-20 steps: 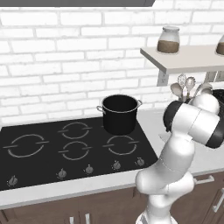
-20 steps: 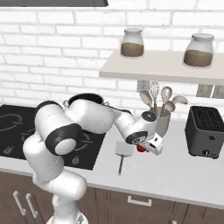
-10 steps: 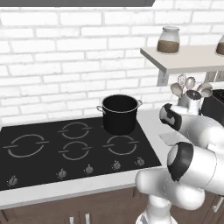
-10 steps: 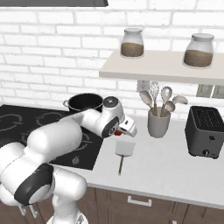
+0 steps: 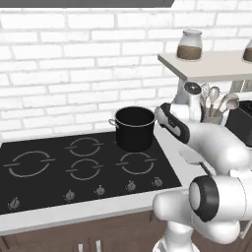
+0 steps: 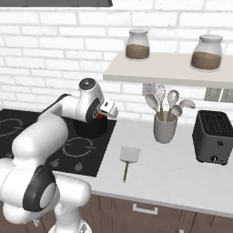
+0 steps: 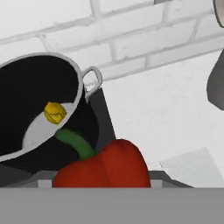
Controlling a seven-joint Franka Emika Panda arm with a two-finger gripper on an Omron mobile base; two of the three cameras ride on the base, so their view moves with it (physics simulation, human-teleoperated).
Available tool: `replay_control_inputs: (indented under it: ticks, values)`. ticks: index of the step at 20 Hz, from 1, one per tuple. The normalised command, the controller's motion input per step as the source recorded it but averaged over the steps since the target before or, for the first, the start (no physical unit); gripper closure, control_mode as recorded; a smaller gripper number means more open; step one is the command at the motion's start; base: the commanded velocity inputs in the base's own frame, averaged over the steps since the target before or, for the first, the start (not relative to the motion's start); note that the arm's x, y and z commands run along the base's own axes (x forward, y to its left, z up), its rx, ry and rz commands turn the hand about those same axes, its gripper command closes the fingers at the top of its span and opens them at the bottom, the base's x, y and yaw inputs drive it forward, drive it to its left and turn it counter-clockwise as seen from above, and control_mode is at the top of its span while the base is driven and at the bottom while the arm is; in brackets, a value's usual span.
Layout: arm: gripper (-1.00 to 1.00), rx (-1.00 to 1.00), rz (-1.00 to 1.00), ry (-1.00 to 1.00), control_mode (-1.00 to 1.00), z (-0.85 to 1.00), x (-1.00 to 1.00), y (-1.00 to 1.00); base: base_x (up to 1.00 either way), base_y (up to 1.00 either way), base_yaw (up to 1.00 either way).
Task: Put the lemon and bell pepper in the pot. Retrieve the spatula and lightly stir the vegetables in the pot.
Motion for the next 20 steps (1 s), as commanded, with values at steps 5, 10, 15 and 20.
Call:
replay_control_inputs:
  ticks: [5,10,15,20]
  values:
    - [1.0,0.07,0.13,0.04,-1.0,0.66,0.69,0.73,0.0,0.0,0.0]
    - [1.0,0.0,0.0,0.18,-1.0,-0.38,1.0,0.7,0.0,0.0,0.0]
    - [1.0,0.0,0.0,0.28,-1.0,-0.85,1.0,0.4,0.0,0.0,0.0]
    - [1.0,0.0,0.0,0.13,-1.0,-0.8,0.72,0.12,0.0,0.0,0.0]
